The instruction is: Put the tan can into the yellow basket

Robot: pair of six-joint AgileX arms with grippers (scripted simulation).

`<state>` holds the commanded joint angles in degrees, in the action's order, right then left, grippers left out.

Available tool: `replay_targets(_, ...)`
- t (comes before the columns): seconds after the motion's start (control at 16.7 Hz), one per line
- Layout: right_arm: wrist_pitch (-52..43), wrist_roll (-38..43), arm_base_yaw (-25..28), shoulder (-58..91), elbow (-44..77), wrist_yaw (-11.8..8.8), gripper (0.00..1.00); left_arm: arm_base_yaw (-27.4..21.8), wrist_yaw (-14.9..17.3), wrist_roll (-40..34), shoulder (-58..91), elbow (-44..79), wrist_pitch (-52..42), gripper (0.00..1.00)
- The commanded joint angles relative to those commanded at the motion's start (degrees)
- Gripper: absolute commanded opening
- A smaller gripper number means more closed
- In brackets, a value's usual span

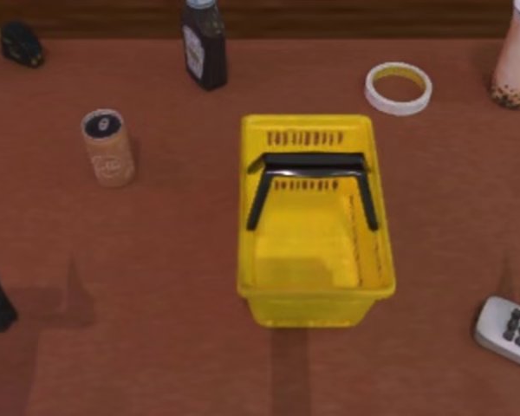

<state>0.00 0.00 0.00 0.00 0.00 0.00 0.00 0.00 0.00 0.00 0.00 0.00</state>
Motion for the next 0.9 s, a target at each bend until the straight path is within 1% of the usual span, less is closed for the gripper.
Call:
replay_targets(0.24,0.00,0.00,0.00,0.00,0.00,0.00,1.00,-0.31,0.19,0.39,1.57,1.24,-1.15,1.00)
replay_targets(0.42,0.00,0.00,0.00,0.00,0.00,0.00,1.00,-1.38,0.76,2.03,8.28,6.47,-5.96,1.00)
replay_targets(0.66,0.00,0.00,0.00,0.00,0.00,0.00,1.00,-3.27,1.48,5.84,23.93,18.80,-16.90,1.00)
replay_targets(0.9,0.00,0.00,0.00,0.00,0.00,0.00,1.00,-5.34,1.98,11.01,44.99,35.95,-31.13,1.00)
